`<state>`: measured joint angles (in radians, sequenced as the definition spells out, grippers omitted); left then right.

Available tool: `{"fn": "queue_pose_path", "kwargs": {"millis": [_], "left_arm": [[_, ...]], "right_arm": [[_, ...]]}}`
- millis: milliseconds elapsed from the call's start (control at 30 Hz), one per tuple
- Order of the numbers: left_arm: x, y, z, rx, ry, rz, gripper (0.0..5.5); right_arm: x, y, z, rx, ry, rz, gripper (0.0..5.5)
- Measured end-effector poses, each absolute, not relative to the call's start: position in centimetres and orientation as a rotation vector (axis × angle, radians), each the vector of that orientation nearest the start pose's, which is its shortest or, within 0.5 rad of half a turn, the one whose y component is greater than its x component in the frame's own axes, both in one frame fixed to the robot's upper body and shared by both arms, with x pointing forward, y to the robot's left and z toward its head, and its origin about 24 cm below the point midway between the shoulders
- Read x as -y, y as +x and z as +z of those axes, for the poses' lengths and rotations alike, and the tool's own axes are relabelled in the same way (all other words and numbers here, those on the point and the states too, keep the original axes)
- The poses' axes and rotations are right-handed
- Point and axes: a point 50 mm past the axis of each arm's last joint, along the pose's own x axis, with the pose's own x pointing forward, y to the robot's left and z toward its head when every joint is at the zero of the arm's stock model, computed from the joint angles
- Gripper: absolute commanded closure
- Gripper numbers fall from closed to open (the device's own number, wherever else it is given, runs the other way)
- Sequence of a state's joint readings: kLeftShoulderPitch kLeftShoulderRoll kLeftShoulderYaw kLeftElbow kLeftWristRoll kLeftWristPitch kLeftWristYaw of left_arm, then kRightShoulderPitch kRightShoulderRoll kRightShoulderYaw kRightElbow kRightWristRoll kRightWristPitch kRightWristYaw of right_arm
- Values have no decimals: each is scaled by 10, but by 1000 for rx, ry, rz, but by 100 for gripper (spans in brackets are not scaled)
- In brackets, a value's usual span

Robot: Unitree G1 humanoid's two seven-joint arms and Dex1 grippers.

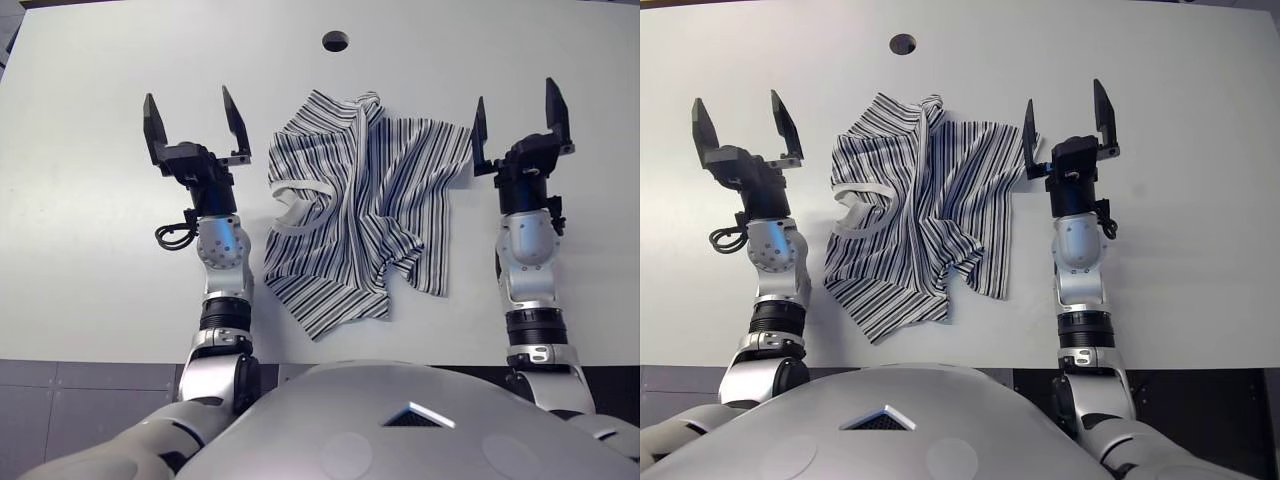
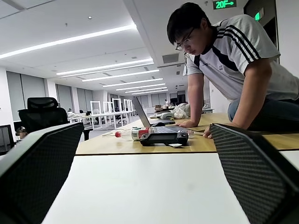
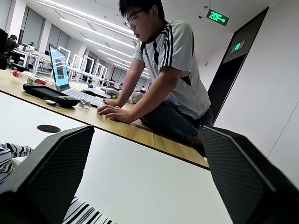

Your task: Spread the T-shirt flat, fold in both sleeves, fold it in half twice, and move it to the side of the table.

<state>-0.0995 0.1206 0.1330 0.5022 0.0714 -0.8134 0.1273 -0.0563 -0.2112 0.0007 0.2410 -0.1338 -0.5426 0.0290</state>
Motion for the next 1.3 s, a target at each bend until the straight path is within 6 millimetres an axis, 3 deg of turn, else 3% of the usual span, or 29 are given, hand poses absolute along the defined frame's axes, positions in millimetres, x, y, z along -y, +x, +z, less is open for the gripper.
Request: {"fn": "queue_pose_path", "kwargs": {"millis": [700, 800, 900, 1000, 1167, 1300], "left_arm": [[-192, 242, 35, 447, 208, 44, 49], [-192, 242, 37, 458, 197, 43, 49], [-192, 243, 39, 463, 204, 34, 49], [-193, 247, 43, 479, 210, 32, 49], [-190, 250, 45, 490, 221, 22, 49], [-190, 250, 49, 504, 234, 15, 49]], "right_arm": [[178, 253, 52, 353, -384, 119, 134], [170, 247, 45, 326, -533, 295, 134], [154, 225, 32, 258, -769, 695, 134], [144, 216, 25, 196, -926, 973, 134], [141, 241, 31, 167, -1088, 1079, 134], [158, 246, 40, 112, -1218, 1153, 134]]}}
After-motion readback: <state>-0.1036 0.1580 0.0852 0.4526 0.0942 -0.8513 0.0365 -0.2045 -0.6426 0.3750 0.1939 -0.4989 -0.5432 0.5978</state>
